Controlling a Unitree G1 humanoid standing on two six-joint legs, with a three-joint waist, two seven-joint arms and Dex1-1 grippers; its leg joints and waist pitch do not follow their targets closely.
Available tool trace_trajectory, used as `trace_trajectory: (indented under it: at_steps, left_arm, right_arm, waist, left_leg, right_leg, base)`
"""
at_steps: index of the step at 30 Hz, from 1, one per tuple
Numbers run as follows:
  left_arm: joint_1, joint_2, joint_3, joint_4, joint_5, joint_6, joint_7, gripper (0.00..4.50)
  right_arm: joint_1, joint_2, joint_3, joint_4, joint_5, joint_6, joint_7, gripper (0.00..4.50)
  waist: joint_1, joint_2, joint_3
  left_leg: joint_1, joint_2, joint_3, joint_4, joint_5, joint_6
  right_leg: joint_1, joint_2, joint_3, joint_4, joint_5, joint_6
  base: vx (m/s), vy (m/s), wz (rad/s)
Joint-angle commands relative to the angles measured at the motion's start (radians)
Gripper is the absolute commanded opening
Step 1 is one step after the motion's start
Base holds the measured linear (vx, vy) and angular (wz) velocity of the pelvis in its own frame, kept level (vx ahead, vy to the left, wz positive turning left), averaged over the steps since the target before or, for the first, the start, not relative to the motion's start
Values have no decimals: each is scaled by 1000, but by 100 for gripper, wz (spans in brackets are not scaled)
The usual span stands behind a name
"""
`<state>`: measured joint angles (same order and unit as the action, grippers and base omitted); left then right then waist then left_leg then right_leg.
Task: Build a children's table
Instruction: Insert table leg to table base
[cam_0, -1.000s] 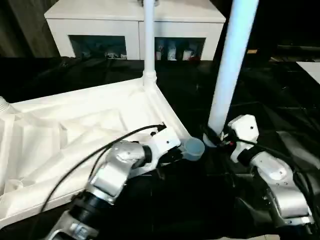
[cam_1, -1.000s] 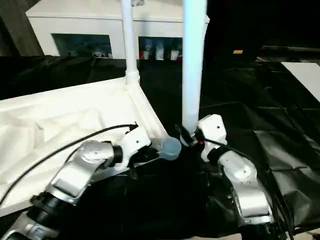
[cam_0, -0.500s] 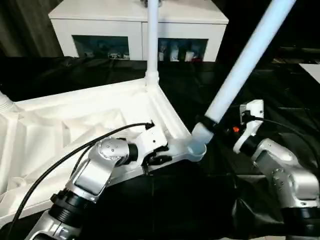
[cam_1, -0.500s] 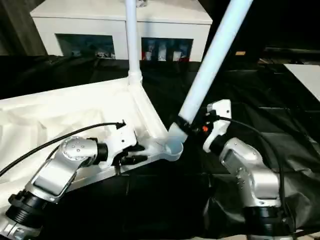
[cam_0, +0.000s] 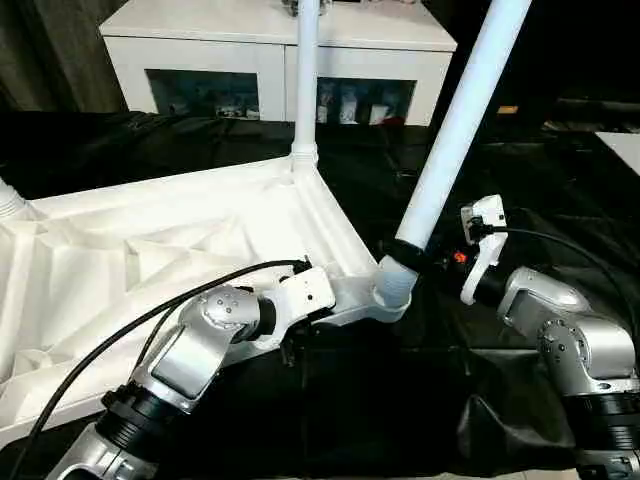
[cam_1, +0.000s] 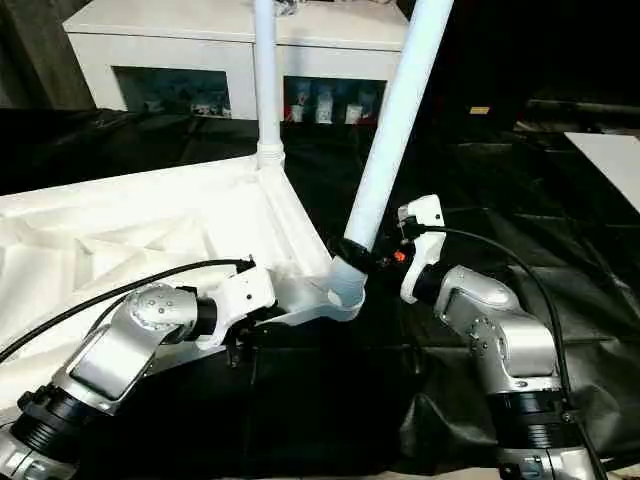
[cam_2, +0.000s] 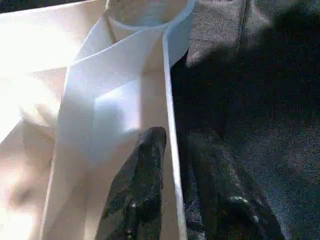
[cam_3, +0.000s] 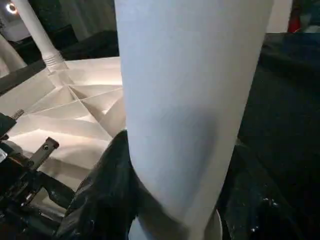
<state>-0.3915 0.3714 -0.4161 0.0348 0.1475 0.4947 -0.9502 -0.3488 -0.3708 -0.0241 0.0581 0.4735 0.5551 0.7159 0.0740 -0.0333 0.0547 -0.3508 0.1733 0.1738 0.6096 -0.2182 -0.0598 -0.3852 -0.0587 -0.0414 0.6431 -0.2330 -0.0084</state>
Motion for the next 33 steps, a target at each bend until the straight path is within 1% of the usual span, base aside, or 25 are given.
trace_trajectory:
  at_steps: [1,2,5,7,8,10,12,14,16,17,18,19,20,21,22,23,24,25,27,28,29,30,31,32,33]
  left_arm:
    - [7,19,-7,24,1,18,-4,73]
    - [9,20,-4,21,-2,17,-5,50]
    - [25,1,33,-19,-60,-21,-15,50]
    - [37,-8,65,-68,-106,2,-22,50]
    - [42,1,71,-87,-110,-6,-25,72]
    - [48,4,101,-108,-137,-11,-23,83]
    - [49,5,133,-124,-166,-2,-26,89]
    - [47,21,149,-129,-172,-18,-24,124]
    - [46,30,162,-125,-172,-53,-19,129]
    - [46,32,166,-123,-172,-65,-16,134]
    - [47,30,170,-123,-176,-68,-14,159]
    - [50,10,202,-122,-190,-99,27,159]
    - [50,2,213,-121,-192,-110,44,170]
    - [51,-83,298,-99,-177,-207,231,174]
    - [51,-83,298,-99,-177,-207,231,174]
    - [62,-150,373,-103,-177,-211,370,174]
    - [70,-170,400,-112,-182,-188,409,174]
    - [70,-170,400,-112,-182,-188,409,174]
    - [109,-204,443,-141,-172,-164,502,174]
    - [148,-234,467,-167,-127,-141,602,174]
    - [148,-234,467,-167,-127,-141,602,174]
    - [160,-245,473,-174,-112,-133,635,174]
    - [178,-273,478,-183,-91,-155,690,174]
    - [181,-298,483,-185,-95,-164,715,174]
    - [183,-316,488,-186,-98,-169,733,174]
  right_arm:
    - [-10,-14,-19,-12,8,1,2,186]
    - [-8,-13,-20,-12,5,-2,4,186]
    - [8,-6,-36,-44,21,4,-7,186]
    - [18,0,-49,-66,38,19,-21,186]
    - [25,5,-55,-78,46,24,-28,186]
    - [41,16,-62,-105,60,35,-40,186]
    - [59,30,-63,-131,71,41,-51,186]
    - [75,44,-61,-145,71,40,-63,186]
    - [87,58,-62,-154,69,38,-82,186]
    - [91,61,-61,-157,68,37,-87,186]
    - [92,62,-61,-158,68,37,-90,186]
    - [101,71,-64,-171,68,34,-106,186]
    - [104,74,-65,-174,68,32,-112,186]
    - [121,82,-61,-196,10,-8,-167,186]
    - [121,82,-61,-196,10,-8,-167,186]
    - [135,93,-58,-211,-71,-73,-242,186]
    - [141,101,-60,-216,-106,-104,-278,186]
    - [141,101,-60,-216,-106,-104,-278,186]
    - [153,109,-59,-231,-163,-152,-339,186]
    - [161,116,-57,-251,-183,-146,-381,186]
    - [161,116,-57,-251,-183,-146,-381,186]
    - [163,118,-54,-258,-193,-147,-395,186]
    - [159,127,-44,-255,-218,-163,-422,186]
    - [156,139,-45,-247,-220,-170,-433,186]
    - [155,148,-46,-241,-222,-175,-439,186]
  waist:
    - [3,-7,-56]
    - [2,-4,-56]
    - [0,-6,-57]
    - [1,-3,-59]
    - [3,-2,-61]
    - [6,-3,-62]
    - [10,0,-61]
    - [14,6,-56]
    - [13,4,-55]
    - [13,12,-55]
    - [12,8,-55]
    - [14,33,-55]
    - [11,18,-56]
    - [14,35,-59]
    - [11,20,-58]
    - [14,33,-61]
    - [10,23,-58]
    - [11,26,-59]
    - [8,26,-58]
    - [0,22,-52]
    - [-6,41,-63]
    - [-34,55,-65]
    - [-50,79,-66]
    - [-74,91,-65]
    - [-79,86,-64]
  left_leg:
    - [-1,56,-17,-72,-41,57]
    - [0,56,-17,-73,-52,50]
    - [0,56,-17,-72,-54,44]
    - [0,57,-18,-71,-36,46]
    - [1,57,-17,-70,-20,53]
    - [0,57,-17,-68,-1,67]
    - [0,56,-16,-69,-14,67]
    - [2,57,-17,-73,-56,50]
    - [4,57,-18,-76,-80,34]
    - [4,56,-19,-76,-82,27]
    - [4,57,-19,-78,-85,18]
    - [5,56,-21,-77,-93,4]
    - [4,58,-20,-77,-100,-2]
    - [3,57,-23,-75,-94,-6]
    - [0,57,-21,-71,-87,-4]
    - [0,56,-23,-70,-81,-2]
    - [-8,52,-20,-68,-64,-2]
    - [-7,51,-21,-69,-57,2]
    - [-9,51,-21,-70,-62,5]
    - [-65,28,-68,-90,-37,91]
    - [-50,33,-84,-83,-26,126]
    - [-40,49,-124,-74,-46,206]
    - [-26,91,-185,-94,-57,287]
    - [2,116,-258,-112,-24,380]
    - [17,125,-286,-116,-3,417]
  right_leg:
    - [49,-86,52,-76,-23,-247]
    - [48,-87,52,-77,-36,-246]
    - [49,-86,53,-76,-28,-246]
    - [50,-86,53,-71,17,-257]
    - [50,-84,53,-67,55,-263]
    - [50,-82,52,-63,102,-272]
    - [49,-84,52,-65,90,-277]
    - [47,-83,52,-71,26,-265]
    - [45,-81,52,-76,-11,-249]
    - [45,-82,52,-75,-16,-246]
    - [45,-81,52,-77,-22,-241]
    - [43,-82,53,-75,-19,-240]
    - [47,-81,53,-77,4,-243]
    - [48,-81,53,-71,29,-248]
    - [51,-79,52,-74,72,-254]
    - [55,-83,52,-70,85,-261]
    - [57,-81,53,-73,98,-258]
    - [57,-81,53,-74,82,-247]
    - [57,-78,51,-76,43,-223]
    - [95,-89,-7,-70,54,-201]
    - [87,-86,-27,-71,67,-203]
    - [76,-71,-50,-70,75,-247]
    - [67,-35,-80,-37,33,-296]
    - [36,-4,-88,17,-93,-294]
    - [17,0,-82,39,-152,-292]
  base:
    - [0,0,0]
    - [0,0,0]
    - [0,0,0]
    - [0,0,0]
    - [0,0,0]
    - [0,0,0]
    - [0,0,0]
    - [0,0,0]
    - [0,0,0]
    - [0,0,0]
    - [0,0,0]
    - [0,0,0]
    - [0,0,0]
    - [0,0,0]
    - [0,0,0]
    - [0,0,0]
    - [0,0,0]
    - [0,0,0]
    - [0,0,0]
    - [0,0,0]
    - [12,-34,47]
    - [12,-34,47]
    - [33,-62,61]
    - [23,-102,56]
    - [23,-102,56]
